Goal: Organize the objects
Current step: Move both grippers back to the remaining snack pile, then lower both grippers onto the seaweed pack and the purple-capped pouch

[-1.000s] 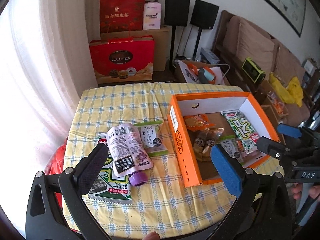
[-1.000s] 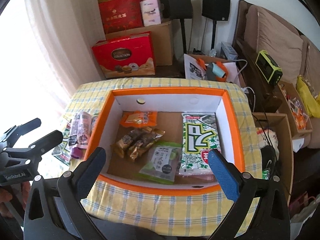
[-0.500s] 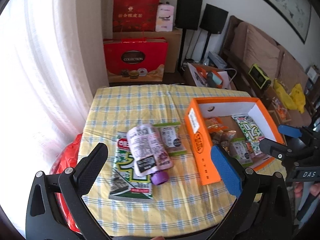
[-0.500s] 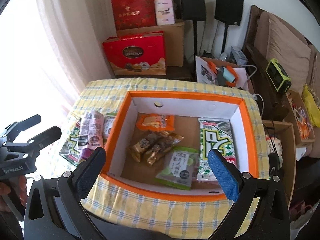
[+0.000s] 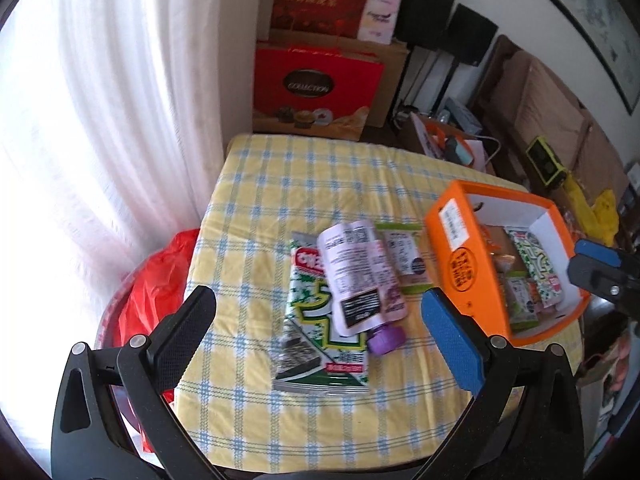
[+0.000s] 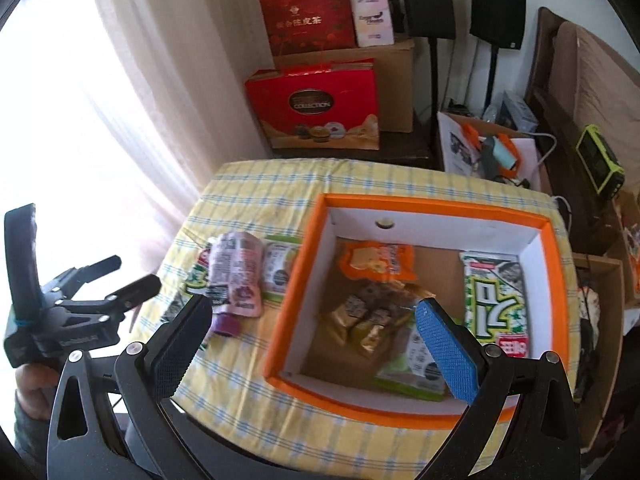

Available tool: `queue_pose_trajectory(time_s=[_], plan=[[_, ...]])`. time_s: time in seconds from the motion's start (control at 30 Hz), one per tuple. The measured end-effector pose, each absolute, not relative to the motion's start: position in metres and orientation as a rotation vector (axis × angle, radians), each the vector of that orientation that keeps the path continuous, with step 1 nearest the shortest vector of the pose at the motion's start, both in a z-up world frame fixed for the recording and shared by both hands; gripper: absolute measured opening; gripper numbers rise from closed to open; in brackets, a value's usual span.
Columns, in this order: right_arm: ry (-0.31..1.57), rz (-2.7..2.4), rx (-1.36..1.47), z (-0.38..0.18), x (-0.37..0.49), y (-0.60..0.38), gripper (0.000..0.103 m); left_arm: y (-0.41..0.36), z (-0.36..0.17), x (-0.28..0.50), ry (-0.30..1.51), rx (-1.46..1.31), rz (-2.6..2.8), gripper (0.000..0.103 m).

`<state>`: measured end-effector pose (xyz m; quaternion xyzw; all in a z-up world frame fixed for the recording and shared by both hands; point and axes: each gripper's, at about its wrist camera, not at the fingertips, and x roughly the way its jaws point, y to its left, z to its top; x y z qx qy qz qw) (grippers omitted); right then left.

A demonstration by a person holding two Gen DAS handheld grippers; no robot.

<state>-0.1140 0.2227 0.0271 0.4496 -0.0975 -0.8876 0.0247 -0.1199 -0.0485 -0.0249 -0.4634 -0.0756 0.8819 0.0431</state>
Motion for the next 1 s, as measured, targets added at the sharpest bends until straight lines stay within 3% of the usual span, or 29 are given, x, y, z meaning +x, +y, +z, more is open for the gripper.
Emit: queue_pose_trajectory(time_s=[0.23,0.43,0.6,0.67,0.83,1.0], plan=[[-0.293,-2.701,1.395,0.023,-0.121,0.209,0.103,-0.069,-0.053,-0.123,-0.254,-1.498,2.681,0.101],[-0.292,-2.666,1.402,0.018,-0.126,0.2,0.102,-0.081,-0.078,-0.125,-0.348,-1.568,2.593,0.083],[-0.304,-2.626,1.398,0.017,-0.132,0.193,0.089,-0.077,-0.091,-0.126,-0.355,-1.598,2.539,0.068],[-0.286,-2.621,1.401,0.017,-0.137,0.187,0.082,-0.076,-0.095,-0.126,-0.358,-1.606,2.527,0.067],[-0.269,-2.597,1.423,0.012,-0.147,0.177,0.079,-0.069,-0.101,-0.128,-0.363,-1.615,2.478,0.065],[-0.281,-2.58,1.441,0.006,-0.153,0.172,0.079,-0.062,-0.108,-0.131,-0.366,-1.623,2.428,0.038]])
